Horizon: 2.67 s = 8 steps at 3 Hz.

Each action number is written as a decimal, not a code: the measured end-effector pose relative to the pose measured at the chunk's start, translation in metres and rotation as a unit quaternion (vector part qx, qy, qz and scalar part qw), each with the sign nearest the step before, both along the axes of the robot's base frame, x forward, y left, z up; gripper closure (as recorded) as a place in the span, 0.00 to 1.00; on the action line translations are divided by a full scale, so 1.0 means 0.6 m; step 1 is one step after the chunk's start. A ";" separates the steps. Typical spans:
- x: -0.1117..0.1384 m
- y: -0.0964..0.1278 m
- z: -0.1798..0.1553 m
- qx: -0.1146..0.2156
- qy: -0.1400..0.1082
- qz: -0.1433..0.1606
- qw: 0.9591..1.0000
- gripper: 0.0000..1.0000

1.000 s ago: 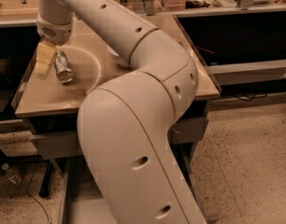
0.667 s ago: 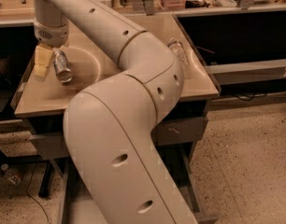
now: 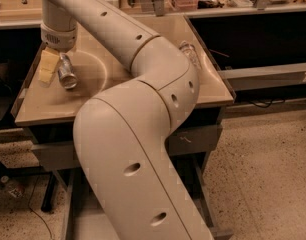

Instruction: Place redbull can into middle drawer

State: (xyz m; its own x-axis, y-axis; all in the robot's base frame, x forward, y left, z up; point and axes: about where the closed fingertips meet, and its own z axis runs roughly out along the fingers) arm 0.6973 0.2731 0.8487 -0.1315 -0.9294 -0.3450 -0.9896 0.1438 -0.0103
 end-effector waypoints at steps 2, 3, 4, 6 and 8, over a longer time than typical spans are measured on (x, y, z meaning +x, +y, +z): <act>0.011 -0.005 -0.044 0.021 0.042 -0.024 0.999 0.00; 0.010 0.001 -0.060 0.028 0.061 -0.024 0.997 0.00; 0.010 0.003 -0.063 0.030 0.064 -0.023 0.997 0.12; 0.010 0.003 -0.063 0.030 0.064 -0.023 0.997 0.59; 0.010 0.003 -0.063 0.030 0.064 -0.023 0.997 1.00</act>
Offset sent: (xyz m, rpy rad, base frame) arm 0.0093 -0.0094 -0.0321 0.0504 0.1378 -0.0728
